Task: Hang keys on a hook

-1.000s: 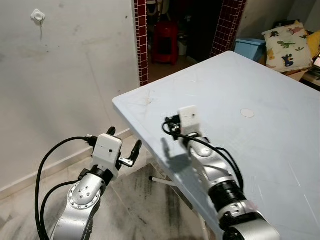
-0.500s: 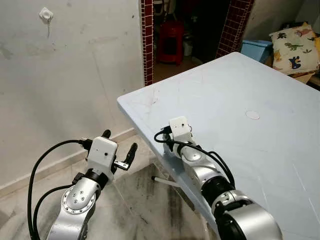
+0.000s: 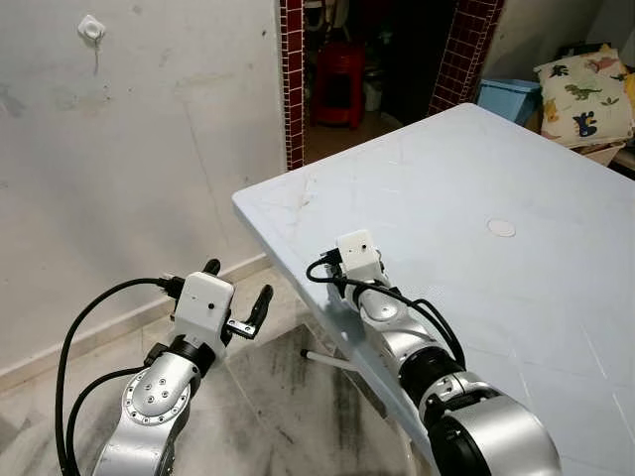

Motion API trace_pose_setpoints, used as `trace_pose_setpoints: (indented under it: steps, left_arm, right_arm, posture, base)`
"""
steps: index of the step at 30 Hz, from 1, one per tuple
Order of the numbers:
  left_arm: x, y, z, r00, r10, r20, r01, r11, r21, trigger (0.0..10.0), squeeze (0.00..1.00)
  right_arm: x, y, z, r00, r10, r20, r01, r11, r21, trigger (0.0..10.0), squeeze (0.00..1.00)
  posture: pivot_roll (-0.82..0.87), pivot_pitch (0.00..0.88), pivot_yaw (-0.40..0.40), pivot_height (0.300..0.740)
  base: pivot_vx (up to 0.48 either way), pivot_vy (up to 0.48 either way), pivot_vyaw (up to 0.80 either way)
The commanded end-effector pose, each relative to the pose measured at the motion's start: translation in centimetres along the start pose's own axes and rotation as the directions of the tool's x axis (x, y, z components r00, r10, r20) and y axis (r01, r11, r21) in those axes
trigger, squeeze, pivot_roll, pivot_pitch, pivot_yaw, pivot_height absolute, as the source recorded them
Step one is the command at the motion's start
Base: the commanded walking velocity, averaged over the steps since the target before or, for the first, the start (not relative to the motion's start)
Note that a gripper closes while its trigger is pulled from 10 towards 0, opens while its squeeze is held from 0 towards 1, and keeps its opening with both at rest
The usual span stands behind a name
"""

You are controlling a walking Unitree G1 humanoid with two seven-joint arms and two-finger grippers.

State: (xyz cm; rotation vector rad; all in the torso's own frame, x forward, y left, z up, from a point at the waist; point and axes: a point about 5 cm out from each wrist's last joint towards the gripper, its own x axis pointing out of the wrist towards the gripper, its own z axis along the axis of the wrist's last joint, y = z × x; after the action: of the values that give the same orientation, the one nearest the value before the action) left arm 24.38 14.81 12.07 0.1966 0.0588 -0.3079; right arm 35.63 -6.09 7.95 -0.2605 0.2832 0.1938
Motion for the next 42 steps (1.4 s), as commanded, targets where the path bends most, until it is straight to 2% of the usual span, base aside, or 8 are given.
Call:
trace_pose_setpoints:
  steps: [1,5,11,12,13,14,29,42]
  left_arm:
    - [-0.2,-0.2,0.5,1.000,-0.013,0.012,0.013,1.000,0.006,10.0,0.00]
    - [-0.3,-0.1,0.4,1.000,-0.011,0.010,0.010,1.000,0.006,10.0,0.00]
    - [-0.3,-0.1,0.5,1.000,-0.010,0.009,0.010,1.000,0.006,10.0,0.00]
    - [-0.3,-0.1,0.5,1.000,-0.011,0.009,0.011,1.000,0.005,10.0,0.00]
    - [-0.3,-0.1,0.5,1.000,-0.011,0.009,0.011,1.000,0.005,10.0,0.00]
    - [-0.3,-0.2,0.5,1.000,-0.012,0.008,0.012,1.000,0.005,10.0,0.00]
    - [-0.4,-0.2,0.4,1.000,-0.010,0.003,0.010,1.000,0.004,10.0,0.00]
    - [-0.3,-0.2,0.4,1.000,-0.011,0.004,0.011,1.000,0.006,10.0,0.00]
  right_arm:
    - [0.2,-0.4,0.3,1.000,-0.015,0.000,0.015,1.000,0.004,10.0,0.00]
    - [0.2,-0.8,-0.1,0.999,-0.020,-0.034,0.020,1.000,0.017,10.0,0.00]
    - [0.1,-1.3,-1.5,0.992,-0.018,-0.128,0.033,0.993,0.114,10.0,0.00]
    - [0.1,-1.3,-1.6,0.991,-0.012,-0.131,0.028,0.992,0.124,4.7,0.00]
    - [0.1,-1.3,-1.6,0.992,-0.008,-0.130,0.024,0.992,0.123,4.7,0.00]
    - [0.0,-1.2,-1.6,0.991,-0.004,-0.131,0.019,0.993,0.120,0.0,0.00]
    - [-0.1,-0.8,-2.1,0.987,0.042,-0.155,-0.022,0.992,0.128,0.0,0.00]
    - [-0.1,-0.7,-2.1,0.987,0.035,-0.154,-0.024,0.997,0.077,0.0,0.00]
  posture:
    - [0.20,0.000,-0.001,0.740]
    - [0.20,0.000,-0.001,0.740]
    - [0.20,0.001,-0.002,0.740]
    - [0.20,0.001,-0.002,0.740]
    - [0.20,0.001,-0.002,0.740]
    - [0.20,0.001,-0.001,0.740]
    - [0.20,0.000,-0.005,0.740]
    - [0.20,0.000,-0.005,0.740]
  base:
    - [0.000,0.000,0.00]
    - [0.000,0.000,0.00]
    - [0.000,0.000,0.00]
    - [0.000,0.000,0.00]
    - [0.000,0.000,0.00]
    - [0.000,0.000,0.00]
    - [0.000,0.000,0.00]
    - [0.000,0.000,0.00]
